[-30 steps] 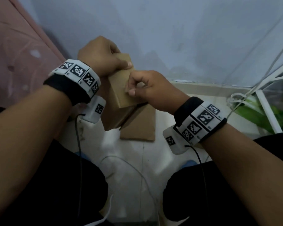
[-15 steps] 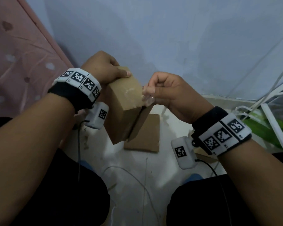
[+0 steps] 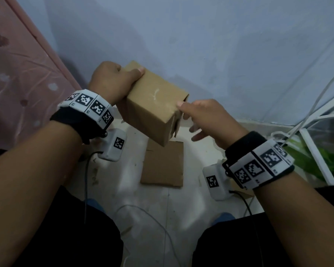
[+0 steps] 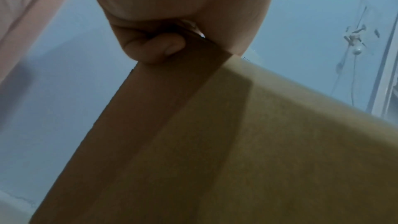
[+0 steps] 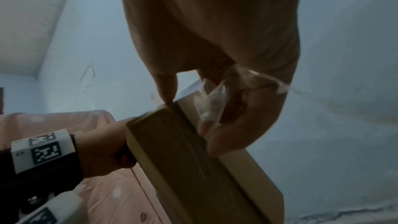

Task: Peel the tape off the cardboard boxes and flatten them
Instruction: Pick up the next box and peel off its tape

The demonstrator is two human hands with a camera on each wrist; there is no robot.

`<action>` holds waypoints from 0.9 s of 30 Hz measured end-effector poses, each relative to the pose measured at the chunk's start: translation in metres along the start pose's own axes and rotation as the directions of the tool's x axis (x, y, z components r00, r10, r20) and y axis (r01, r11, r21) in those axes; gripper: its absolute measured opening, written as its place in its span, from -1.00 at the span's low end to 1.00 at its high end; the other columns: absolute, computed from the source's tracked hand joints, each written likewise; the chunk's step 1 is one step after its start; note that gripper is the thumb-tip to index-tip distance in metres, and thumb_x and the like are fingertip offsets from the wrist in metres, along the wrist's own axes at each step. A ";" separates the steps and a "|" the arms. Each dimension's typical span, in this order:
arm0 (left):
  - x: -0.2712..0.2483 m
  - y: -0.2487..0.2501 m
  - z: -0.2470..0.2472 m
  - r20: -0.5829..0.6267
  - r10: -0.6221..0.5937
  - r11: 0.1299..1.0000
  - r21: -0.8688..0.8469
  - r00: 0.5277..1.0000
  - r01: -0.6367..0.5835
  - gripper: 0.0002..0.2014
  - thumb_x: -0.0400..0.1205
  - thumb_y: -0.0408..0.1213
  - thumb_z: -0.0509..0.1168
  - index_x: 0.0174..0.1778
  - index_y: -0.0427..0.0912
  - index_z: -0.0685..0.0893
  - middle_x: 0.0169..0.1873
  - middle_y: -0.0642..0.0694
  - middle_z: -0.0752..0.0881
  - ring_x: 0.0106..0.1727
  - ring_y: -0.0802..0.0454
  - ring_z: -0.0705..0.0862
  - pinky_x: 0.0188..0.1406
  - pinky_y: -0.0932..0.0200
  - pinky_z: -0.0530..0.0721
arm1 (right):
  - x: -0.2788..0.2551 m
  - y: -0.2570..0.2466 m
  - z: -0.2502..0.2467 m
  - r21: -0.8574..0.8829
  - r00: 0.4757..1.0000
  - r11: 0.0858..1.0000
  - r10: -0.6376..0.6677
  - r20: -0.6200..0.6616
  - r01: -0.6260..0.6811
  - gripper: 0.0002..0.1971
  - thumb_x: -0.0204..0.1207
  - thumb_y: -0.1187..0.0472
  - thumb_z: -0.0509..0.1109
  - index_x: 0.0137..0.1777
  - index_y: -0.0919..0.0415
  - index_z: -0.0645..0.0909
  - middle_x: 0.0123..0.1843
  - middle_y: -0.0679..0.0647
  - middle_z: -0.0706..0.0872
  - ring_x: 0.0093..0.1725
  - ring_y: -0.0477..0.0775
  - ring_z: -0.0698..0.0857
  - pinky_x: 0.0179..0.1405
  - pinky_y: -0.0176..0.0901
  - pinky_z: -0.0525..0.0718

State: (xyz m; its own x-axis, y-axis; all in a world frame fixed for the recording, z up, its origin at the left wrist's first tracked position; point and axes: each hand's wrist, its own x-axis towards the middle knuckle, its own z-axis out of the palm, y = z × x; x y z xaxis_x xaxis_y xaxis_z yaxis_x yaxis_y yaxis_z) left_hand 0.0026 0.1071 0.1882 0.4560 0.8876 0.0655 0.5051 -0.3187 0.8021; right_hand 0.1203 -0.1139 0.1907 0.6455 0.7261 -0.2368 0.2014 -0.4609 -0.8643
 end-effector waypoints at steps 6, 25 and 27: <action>-0.001 0.005 -0.007 -0.034 0.037 0.998 -0.050 0.999 -0.039 -0.46 0.37 0.37 0.39 -0.46 -0.03 0.39 -0.45 -0.10 0.32 -0.39 -0.04 0.37 -0.31 -0.05 0.30 | 0.001 -0.003 0.000 0.171 0.988 0.983 -0.095 0.123 0.074 -0.52 0.70 -0.07 0.41 -0.25 0.35 0.74 -0.39 0.00 0.63 -0.32 0.01 0.61 -0.06 0.10 0.81; -0.013 0.016 -0.002 -0.234 0.220 0.970 0.152 0.947 -0.188 -0.44 0.47 0.38 0.33 -0.22 -0.14 0.58 -0.27 -0.03 0.62 -0.12 -0.16 0.62 -0.20 0.04 0.45 | 0.005 -0.006 0.007 0.379 0.984 0.915 0.079 0.157 -0.134 -0.92 0.58 0.39 0.54 -0.11 0.41 0.74 -0.22 0.17 0.81 -0.13 0.04 0.79 0.02 0.10 0.89; -0.010 0.014 -0.003 -0.235 0.171 0.977 0.163 0.957 -0.135 -0.43 0.52 0.37 0.30 -0.10 -0.17 0.63 -0.15 -0.06 0.67 -0.01 -0.20 0.65 -0.13 0.02 0.49 | 0.004 -0.008 0.007 0.422 0.988 0.904 0.004 0.156 -0.070 -0.85 0.62 0.39 0.49 -0.20 0.31 0.73 -0.22 0.15 0.80 -0.19 0.04 0.78 0.00 0.00 0.88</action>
State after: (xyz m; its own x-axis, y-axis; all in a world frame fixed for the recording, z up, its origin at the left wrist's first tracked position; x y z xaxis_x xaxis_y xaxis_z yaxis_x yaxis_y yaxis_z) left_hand 0.0035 0.0948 0.2008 0.3510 0.8728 0.3392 0.5516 -0.4854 0.6783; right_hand 0.1164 -0.1038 0.1932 0.5236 0.7949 -0.3066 -0.1747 -0.2520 -0.9518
